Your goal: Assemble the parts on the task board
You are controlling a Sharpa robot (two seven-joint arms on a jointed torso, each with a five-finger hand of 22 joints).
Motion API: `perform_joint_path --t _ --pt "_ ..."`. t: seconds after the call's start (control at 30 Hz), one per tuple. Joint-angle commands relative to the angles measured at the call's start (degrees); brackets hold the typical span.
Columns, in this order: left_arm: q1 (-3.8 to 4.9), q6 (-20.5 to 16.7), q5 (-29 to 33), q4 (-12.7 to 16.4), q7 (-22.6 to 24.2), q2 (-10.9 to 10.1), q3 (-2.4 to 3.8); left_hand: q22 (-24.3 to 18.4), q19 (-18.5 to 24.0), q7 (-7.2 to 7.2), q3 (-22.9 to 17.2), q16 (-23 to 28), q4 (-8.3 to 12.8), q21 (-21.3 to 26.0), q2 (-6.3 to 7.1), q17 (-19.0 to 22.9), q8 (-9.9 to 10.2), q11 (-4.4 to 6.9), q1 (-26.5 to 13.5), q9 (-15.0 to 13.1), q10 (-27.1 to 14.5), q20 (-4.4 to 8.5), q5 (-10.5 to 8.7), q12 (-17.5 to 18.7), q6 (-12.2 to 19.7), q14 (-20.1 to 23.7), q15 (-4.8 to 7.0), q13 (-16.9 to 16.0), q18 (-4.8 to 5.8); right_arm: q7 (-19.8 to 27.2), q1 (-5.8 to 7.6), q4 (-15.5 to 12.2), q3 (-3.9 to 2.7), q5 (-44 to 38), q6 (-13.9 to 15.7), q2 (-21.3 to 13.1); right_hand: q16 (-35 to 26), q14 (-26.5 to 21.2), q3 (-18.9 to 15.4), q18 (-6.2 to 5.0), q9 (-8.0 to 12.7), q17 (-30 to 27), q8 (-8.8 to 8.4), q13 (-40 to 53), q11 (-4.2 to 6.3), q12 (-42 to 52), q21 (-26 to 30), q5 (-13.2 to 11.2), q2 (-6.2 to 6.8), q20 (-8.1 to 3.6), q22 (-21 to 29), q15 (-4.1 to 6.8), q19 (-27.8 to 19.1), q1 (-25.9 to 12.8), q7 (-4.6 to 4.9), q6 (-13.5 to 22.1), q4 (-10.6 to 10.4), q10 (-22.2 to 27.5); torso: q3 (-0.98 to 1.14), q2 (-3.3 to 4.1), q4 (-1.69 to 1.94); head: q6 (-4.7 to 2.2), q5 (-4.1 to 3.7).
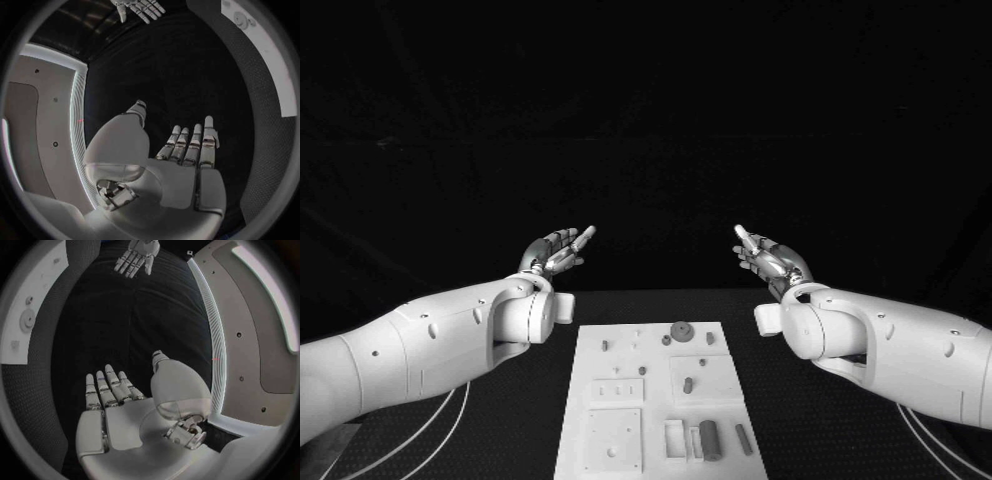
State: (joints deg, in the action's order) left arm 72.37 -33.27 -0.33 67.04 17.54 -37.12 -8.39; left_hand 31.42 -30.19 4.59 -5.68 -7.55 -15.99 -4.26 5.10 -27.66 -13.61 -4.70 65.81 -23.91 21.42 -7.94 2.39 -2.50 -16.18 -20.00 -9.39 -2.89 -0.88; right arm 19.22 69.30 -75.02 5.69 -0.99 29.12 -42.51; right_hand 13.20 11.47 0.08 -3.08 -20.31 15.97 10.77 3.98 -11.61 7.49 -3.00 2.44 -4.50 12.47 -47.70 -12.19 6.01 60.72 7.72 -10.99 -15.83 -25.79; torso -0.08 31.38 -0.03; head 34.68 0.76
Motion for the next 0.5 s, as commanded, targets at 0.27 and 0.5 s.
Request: perform_joint_path --t 0.27,0.5 --pt "3.15 10.87 -1.60 -6.15 -9.53 2.15 -1.93 2.81 -9.08 4.94 -0.50 -6.70 -0.32 -4.25 -1.81 -6.48 -6.60 -3.92 5.32 -6.22 16.12 2.73 0.53 -4.78 -10.12 -12.53 -0.67 -2.65 -0.87 -12.14 4.27 7.27 2.36 -3.62 -21.10 1.12 9.00 9.99 -0.90 -2.36 -8.86 7.55 7.48 1.17 -2.10 4.27 -2.43 0.40 1.65 1.10 -20.63 -2.58 7.09 14.39 6.94 -9.29 0.82 -7.38 0.00 0.00 -0.01 -0.01 -0.01" --pt "3.17 16.02 -2.77 -2.39 -9.26 -2.08 -2.06 3.65 -18.46 6.17 -0.40 -12.40 0.55 -7.92 -2.59 -8.04 -9.15 -5.16 13.12 -6.19 26.40 4.81 0.65 -8.71 -18.63 -25.17 0.58 -4.18 -3.41 -9.51 4.43 11.65 2.62 -28.85 -14.08 2.49 12.10 18.36 -1.77 -6.08 -9.25 8.10 10.31 2.05 -2.26 7.67 -4.20 0.38 3.83 0.68 -26.00 -3.05 17.96 24.18 7.20 -16.45 2.12 -15.18 -0.19 0.35 0.53 0.70 -0.21"
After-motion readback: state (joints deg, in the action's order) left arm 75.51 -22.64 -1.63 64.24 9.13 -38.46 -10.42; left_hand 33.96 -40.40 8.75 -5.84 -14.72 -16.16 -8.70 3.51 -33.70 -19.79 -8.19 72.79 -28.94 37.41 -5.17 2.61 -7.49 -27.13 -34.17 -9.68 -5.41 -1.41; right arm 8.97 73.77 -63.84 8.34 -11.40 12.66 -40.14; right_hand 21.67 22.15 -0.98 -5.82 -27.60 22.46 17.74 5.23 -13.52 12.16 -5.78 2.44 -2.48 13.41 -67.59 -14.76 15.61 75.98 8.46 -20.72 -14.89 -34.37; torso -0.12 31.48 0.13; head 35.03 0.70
